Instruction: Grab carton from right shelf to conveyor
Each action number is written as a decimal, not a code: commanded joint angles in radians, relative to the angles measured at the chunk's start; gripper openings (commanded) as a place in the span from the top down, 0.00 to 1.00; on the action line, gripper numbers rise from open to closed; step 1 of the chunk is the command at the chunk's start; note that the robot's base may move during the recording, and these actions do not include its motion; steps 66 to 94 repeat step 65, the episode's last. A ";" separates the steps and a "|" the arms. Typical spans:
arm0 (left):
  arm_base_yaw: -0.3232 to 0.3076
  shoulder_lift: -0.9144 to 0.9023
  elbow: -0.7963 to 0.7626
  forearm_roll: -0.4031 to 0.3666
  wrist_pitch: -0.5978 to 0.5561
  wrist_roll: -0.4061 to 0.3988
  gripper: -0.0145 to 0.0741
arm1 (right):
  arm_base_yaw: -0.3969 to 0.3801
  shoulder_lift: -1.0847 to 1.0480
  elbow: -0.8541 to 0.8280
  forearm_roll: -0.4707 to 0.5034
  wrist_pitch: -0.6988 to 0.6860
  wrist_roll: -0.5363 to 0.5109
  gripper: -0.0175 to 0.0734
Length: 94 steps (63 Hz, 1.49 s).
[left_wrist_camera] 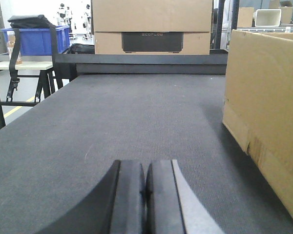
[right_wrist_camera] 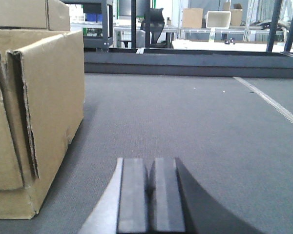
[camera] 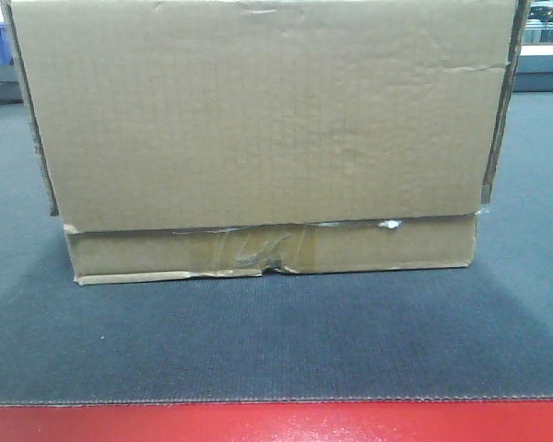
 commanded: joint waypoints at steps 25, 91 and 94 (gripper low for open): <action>0.003 -0.005 -0.002 -0.005 -0.026 0.003 0.84 | -0.005 -0.009 0.001 0.003 -0.010 -0.008 0.88; 0.003 -0.005 -0.002 -0.005 -0.026 0.003 0.84 | -0.005 -0.009 0.001 0.003 -0.010 -0.008 0.88; 0.003 -0.005 -0.002 -0.005 -0.026 0.003 0.84 | -0.005 -0.009 0.001 0.003 -0.010 -0.008 0.88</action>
